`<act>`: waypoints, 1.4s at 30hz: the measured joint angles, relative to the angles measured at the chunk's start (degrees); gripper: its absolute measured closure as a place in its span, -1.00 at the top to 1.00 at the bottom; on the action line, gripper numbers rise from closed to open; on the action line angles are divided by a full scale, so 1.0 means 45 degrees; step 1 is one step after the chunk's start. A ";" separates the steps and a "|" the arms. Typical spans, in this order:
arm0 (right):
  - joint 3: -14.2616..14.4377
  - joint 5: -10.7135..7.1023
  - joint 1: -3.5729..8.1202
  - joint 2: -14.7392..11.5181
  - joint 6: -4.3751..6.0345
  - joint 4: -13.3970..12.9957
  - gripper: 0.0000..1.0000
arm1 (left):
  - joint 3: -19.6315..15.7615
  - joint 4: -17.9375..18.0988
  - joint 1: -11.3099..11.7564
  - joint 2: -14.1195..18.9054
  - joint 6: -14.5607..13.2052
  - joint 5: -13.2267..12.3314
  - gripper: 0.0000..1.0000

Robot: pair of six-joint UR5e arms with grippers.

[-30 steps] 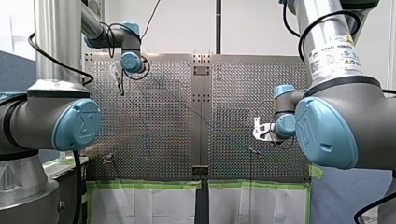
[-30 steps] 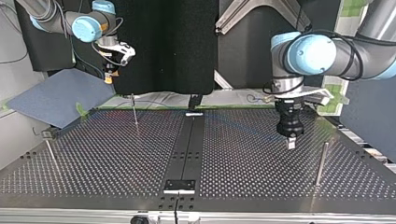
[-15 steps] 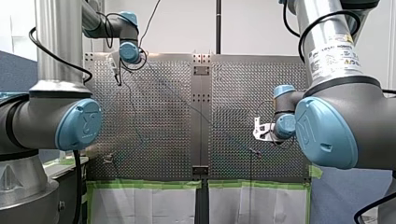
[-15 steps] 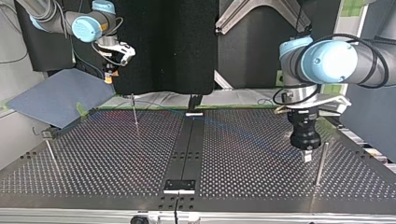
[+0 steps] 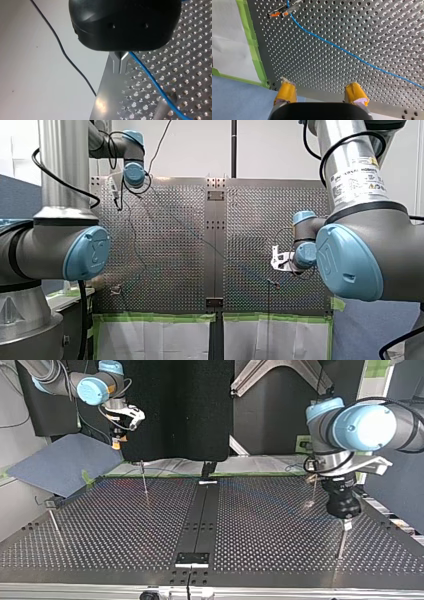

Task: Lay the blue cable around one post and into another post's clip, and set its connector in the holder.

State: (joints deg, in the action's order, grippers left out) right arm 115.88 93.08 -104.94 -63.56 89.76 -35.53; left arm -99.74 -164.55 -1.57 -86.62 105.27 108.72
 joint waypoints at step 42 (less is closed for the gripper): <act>0.0000 0.0038 -0.0144 -0.0010 -0.0179 0.0099 0.96 | 0.0312 0.1468 0.2506 -0.0659 0.1229 -0.1655 -0.81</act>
State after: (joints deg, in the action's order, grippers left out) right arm 115.88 93.26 -105.58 -63.60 88.95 -35.09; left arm -98.33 -157.94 9.71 -89.59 110.80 101.27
